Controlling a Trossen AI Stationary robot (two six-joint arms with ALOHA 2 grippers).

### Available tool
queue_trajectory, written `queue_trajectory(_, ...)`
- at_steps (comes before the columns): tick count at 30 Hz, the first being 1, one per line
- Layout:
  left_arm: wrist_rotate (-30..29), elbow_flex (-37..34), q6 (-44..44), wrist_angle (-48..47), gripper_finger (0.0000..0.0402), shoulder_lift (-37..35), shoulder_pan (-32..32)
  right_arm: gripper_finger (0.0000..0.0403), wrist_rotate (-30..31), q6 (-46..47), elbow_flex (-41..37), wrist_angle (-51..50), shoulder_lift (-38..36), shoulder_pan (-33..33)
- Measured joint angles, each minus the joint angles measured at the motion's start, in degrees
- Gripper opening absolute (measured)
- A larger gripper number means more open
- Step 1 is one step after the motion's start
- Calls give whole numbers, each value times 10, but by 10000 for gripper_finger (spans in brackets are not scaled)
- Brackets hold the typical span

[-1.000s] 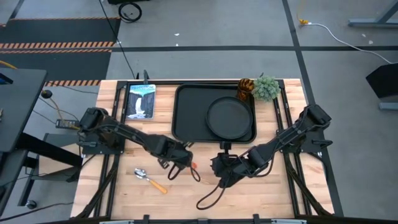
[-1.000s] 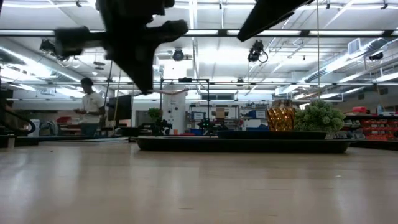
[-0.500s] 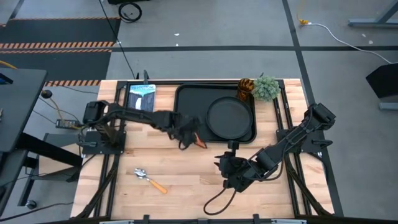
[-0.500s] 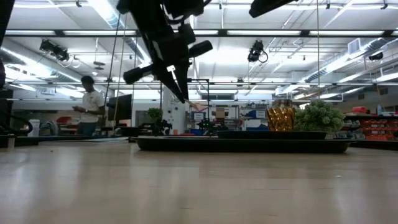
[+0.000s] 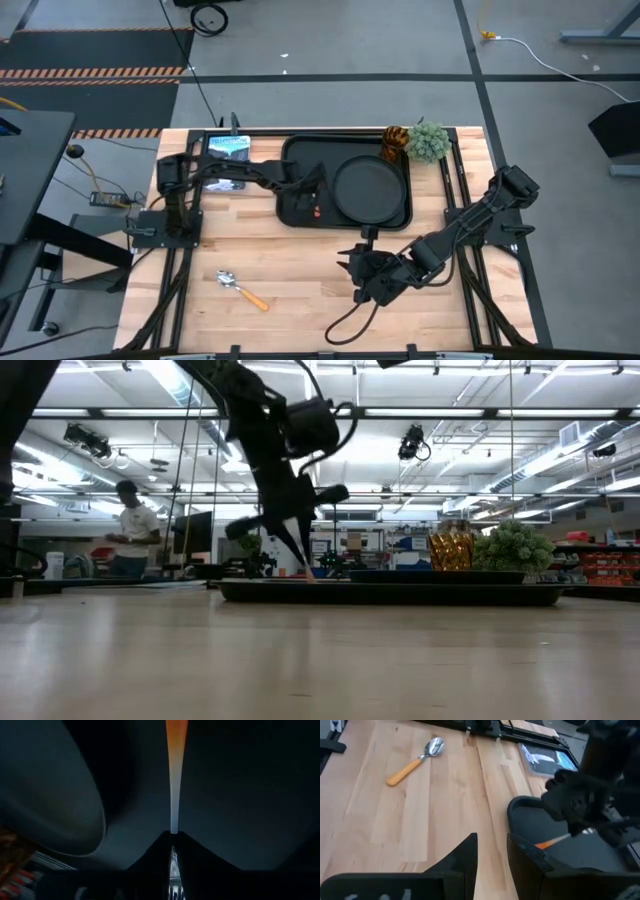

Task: Pick and place plate/cup/fork/spoon on tray
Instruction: Put the orange fork on the black serving tray to the left of the black plate, then put the yellow spoon on the black serving tray to the left of the orange fork

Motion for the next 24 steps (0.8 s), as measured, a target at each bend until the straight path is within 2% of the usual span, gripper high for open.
queue_trajectory(6,5,1,71,64,27,36,20,110,0,-3,0,7,0,-7)
queue_trajectory(16,8,0,85,63,30,45,24,110,-2,18,0,28,0,-8)
queue_trajectory(24,6,0,88,57,77,45,22,110,-2,25,0,29,0,-8)
